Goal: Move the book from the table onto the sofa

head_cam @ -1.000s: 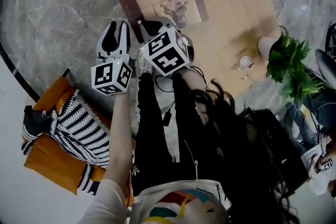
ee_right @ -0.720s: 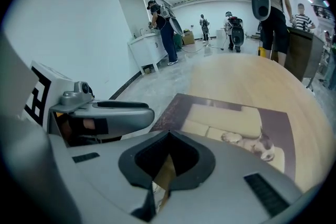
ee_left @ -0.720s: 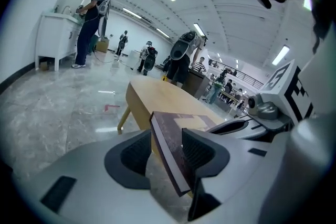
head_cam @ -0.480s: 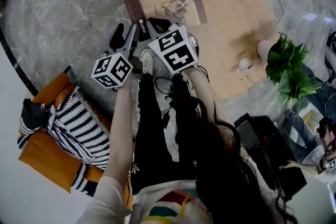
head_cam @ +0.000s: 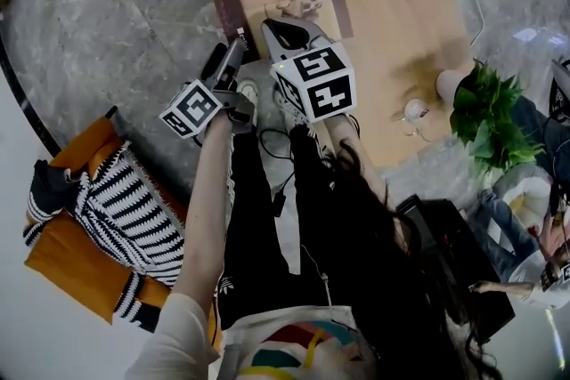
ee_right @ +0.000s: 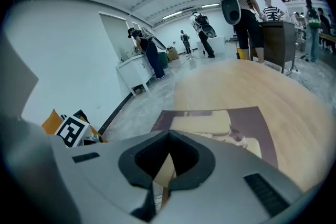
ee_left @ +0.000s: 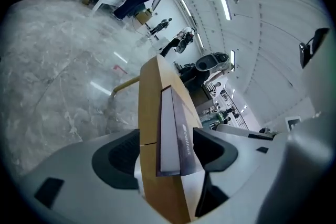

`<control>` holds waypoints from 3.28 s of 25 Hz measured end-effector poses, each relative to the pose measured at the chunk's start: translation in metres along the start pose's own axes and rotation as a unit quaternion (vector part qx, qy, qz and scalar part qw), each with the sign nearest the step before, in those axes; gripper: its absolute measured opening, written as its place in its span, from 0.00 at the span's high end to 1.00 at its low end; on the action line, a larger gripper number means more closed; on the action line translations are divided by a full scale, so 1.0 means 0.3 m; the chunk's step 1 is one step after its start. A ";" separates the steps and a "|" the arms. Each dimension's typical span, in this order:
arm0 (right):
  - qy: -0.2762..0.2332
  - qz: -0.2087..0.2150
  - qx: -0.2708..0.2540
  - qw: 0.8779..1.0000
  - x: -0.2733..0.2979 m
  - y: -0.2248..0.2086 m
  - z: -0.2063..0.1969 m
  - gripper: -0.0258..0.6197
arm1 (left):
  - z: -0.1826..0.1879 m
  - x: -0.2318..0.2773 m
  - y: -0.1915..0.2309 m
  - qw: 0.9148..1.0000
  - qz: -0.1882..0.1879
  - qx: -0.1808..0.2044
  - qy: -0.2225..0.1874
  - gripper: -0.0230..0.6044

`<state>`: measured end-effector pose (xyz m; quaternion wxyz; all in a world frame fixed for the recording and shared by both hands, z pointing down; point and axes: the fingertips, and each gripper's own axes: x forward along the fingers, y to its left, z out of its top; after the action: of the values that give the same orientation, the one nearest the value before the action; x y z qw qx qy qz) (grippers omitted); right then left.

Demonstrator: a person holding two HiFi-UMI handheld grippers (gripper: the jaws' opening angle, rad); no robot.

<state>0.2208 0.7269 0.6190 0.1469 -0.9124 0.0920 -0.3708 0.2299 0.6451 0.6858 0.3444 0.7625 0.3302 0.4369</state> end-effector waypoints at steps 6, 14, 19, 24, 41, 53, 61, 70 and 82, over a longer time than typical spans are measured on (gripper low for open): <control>-0.008 -0.006 0.001 1.000 -0.012 -0.015 -0.001 0.94 | -0.036 0.028 -0.002 1.000 -0.018 -0.016 0.016 0.48; -0.011 -0.003 0.009 1.000 -0.001 -0.007 0.000 0.94 | -0.031 0.056 -0.023 0.987 -0.071 -0.145 -0.014 0.48; -0.014 -0.004 0.013 1.000 0.004 -0.012 0.011 0.94 | -0.032 0.061 -0.076 0.982 -0.104 -0.155 -0.008 0.69; -0.016 -0.018 0.015 1.000 0.016 -0.035 0.029 0.94 | -0.006 0.061 -0.103 0.983 -0.113 -0.146 -0.022 0.70; -0.099 -0.060 -0.038 0.993 -0.112 -0.033 0.492 0.94 | 0.379 0.044 -0.414 0.978 -0.148 -0.093 -0.118 0.72; -0.233 0.000 -0.080 0.969 -0.691 0.430 1.086 0.94 | 0.787 -0.569 -1.034 0.937 -0.174 -0.018 -0.302 0.72; -0.292 0.105 -0.198 0.930 -0.813 0.983 1.329 0.94 | 1.071 -1.111 -1.147 0.870 -0.157 0.018 -0.467 0.72; -0.269 0.281 -0.295 0.873 -0.716 1.818 1.217 0.94 | 1.162 -1.879 -0.859 0.780 -0.056 0.017 -0.623 0.72; -0.192 0.474 -0.379 0.771 -0.748 2.729 0.687 0.94 | 0.880 -2.782 -0.521 0.647 0.084 0.038 -0.757 0.72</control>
<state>0.1588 0.0605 0.0573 -0.0388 -0.7869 0.6158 -0.0068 0.1003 -0.0039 0.0918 0.4072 0.8650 -0.0946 -0.2774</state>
